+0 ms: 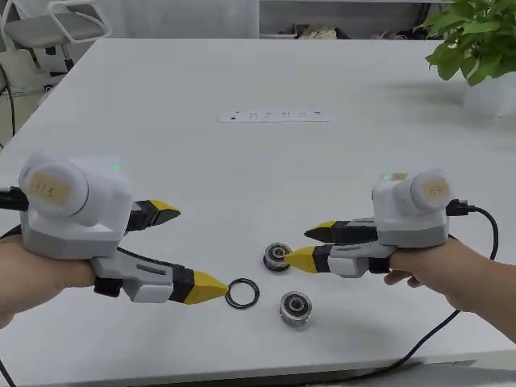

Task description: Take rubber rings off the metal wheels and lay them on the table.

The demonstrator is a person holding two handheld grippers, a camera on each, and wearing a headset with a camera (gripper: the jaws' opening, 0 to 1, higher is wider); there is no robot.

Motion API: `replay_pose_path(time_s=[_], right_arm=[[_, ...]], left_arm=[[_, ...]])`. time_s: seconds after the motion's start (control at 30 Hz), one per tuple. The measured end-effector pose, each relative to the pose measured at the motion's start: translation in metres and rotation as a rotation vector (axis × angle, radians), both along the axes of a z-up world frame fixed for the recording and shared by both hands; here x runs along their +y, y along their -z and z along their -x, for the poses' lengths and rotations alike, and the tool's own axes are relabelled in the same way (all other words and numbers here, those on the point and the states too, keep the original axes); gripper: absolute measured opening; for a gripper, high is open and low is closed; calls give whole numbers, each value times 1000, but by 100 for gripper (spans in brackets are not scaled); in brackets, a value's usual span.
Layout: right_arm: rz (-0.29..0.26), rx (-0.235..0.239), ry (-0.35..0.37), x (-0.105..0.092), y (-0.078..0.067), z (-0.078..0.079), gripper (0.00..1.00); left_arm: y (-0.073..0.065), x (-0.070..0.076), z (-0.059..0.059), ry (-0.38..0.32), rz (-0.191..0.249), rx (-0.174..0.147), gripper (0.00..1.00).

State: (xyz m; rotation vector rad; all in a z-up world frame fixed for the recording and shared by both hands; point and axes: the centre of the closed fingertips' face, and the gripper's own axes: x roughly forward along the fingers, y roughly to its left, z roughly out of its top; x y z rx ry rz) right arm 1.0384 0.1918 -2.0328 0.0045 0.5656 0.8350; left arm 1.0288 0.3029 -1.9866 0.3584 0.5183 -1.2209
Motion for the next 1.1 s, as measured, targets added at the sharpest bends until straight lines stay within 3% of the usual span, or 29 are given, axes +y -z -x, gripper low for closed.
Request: replay_pose_path(time_s=[0.33, 0.6, 0.9, 1.1], right_arm=[[42, -10, -4, -7, 11, -1, 43], [96, -1, -32, -10, 26, 3, 42], [98, 3, -39, -8, 31, 2, 40], [100, 6, -47, -6, 35, 2, 38]], left_arm=[[14, -9, -9, -1, -15, 12, 78], [23, -18, -14, -6, -12, 52, 75], [28, -33, -13, 8, 7, 94, 69], [35, -43, -13, 36, -11, 87, 65]])
